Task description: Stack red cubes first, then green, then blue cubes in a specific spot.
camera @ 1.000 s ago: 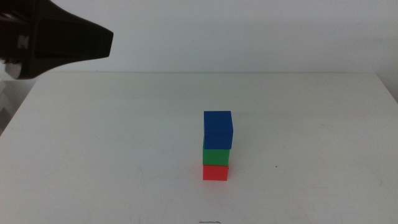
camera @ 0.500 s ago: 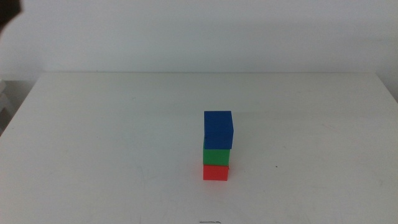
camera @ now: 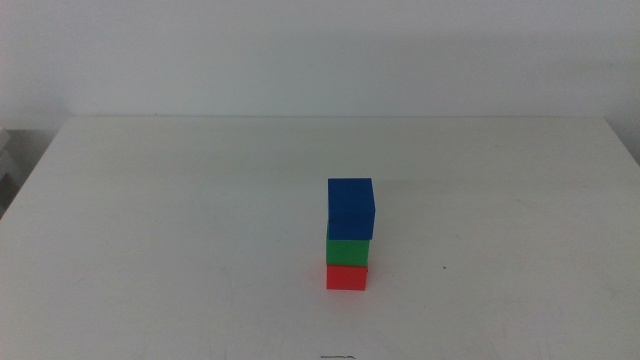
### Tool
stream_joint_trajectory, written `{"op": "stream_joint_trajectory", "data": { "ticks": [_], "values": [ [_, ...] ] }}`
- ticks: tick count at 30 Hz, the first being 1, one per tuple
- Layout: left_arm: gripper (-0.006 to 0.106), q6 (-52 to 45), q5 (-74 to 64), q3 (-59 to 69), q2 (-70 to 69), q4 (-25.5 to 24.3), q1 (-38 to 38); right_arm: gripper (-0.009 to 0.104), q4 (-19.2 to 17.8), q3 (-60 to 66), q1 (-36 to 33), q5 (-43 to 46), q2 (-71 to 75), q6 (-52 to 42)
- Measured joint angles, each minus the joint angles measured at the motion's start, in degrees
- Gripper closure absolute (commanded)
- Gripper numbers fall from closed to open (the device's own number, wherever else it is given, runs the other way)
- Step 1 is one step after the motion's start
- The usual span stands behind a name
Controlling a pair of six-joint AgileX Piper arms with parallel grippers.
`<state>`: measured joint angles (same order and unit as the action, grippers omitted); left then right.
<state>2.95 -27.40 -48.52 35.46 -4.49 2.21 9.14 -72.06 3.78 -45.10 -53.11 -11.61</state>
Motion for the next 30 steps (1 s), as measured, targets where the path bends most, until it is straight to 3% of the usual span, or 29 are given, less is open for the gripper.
{"op": "stream_joint_trajectory", "data": {
  "ticks": [7,10,20,30],
  "values": [
    [0.007,0.0,0.3,1.9,-2.9,1.0,0.0,0.020,0.2,1.1,0.0,0.7,0.1,0.0],
    [0.007,0.0,0.5,4.6,-5.3,3.3,0.0,0.020,0.3,6.3,0.0,5.8,1.8,0.0],
    [0.007,0.0,1.8,24.8,-22.9,4.9,0.0,0.020,0.3,43.0,0.0,35.9,22.9,0.0],
    [0.007,0.1,2.5,42.2,-34.2,5.1,0.0,0.020,-3.0,64.9,0.0,38.4,41.3,0.0]
  ]
}}
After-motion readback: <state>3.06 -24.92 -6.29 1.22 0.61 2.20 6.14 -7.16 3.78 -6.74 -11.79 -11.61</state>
